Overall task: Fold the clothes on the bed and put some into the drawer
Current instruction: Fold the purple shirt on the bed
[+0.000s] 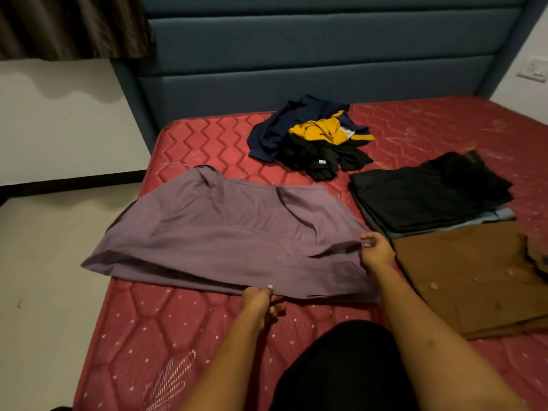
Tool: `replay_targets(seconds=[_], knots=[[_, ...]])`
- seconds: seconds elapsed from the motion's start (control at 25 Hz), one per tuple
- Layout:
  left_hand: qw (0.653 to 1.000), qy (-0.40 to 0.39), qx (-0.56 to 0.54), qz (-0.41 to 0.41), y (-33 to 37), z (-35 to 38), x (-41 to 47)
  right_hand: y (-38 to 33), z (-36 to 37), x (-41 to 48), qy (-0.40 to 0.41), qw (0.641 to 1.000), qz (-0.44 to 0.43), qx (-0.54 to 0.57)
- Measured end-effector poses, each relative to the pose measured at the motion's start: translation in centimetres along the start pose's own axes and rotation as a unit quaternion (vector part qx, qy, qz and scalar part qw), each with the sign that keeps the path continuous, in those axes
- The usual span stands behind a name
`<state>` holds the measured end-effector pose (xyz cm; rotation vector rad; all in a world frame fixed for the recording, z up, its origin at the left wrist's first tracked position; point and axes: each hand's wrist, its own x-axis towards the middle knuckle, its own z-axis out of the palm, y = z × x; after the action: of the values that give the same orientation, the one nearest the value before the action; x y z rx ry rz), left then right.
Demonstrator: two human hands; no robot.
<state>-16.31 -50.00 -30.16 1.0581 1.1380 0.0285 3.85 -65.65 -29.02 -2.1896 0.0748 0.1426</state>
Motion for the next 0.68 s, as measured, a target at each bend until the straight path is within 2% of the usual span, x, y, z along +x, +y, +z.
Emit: replay_targets(seconds=[0.08,0.12,0.16,0.24,0.28,0.36,0.4,0.48,0.52,0.56,0.6,0.64,0.68], knots=[[0.991,-0.059,0.113,-0.047,0.2,0.9,-1.9,1.6,0.6,0.0,-0.049,0.998,0.004,0.035],[0.975,-0.098,0.190,-0.065,0.7,1.5,-2.8,2.1,1.1,-0.3,-0.079,0.996,0.001,0.051],[0.949,-0.118,0.287,-0.050,1.3,2.2,-3.2,2.2,1.3,-0.2,-0.092,0.993,0.006,0.076],[0.876,-0.089,0.464,0.100,1.9,3.6,-2.8,1.6,1.0,-0.3,-0.113,0.986,0.031,0.121],[0.844,-0.068,0.500,0.181,2.0,4.2,-2.3,1.2,0.6,-0.6,-0.131,0.983,0.030,0.125],[0.802,-0.077,0.530,0.264,1.9,5.0,-1.5,1.7,0.1,-1.1,-0.157,0.987,-0.002,0.036],[0.763,-0.080,0.571,0.293,1.5,5.1,-0.9,2.5,-0.2,-1.2,-0.167,0.984,-0.019,-0.054],[0.676,-0.033,0.648,0.349,0.3,4.7,0.1,3.5,-0.8,-2.2,-0.159,0.959,-0.056,-0.228],[0.654,-0.006,0.659,0.373,-0.3,4.3,0.4,3.8,-1.1,-2.7,-0.132,0.940,-0.109,-0.295],[0.649,0.011,0.660,0.378,-0.9,3.7,0.8,4.1,-1.4,-3.0,-0.101,0.915,-0.201,-0.334],[0.652,0.023,0.654,0.382,-1.4,3.1,1.1,4.4,-1.5,-3.1,-0.096,0.876,-0.310,-0.357],[0.651,0.032,0.654,0.384,-1.8,2.4,1.5,4.6,-1.6,-3.0,-0.111,0.830,-0.417,-0.353],[0.644,0.046,0.657,0.389,-2.0,1.7,1.8,4.7,-1.7,-3.1,-0.162,0.789,-0.477,-0.353]])
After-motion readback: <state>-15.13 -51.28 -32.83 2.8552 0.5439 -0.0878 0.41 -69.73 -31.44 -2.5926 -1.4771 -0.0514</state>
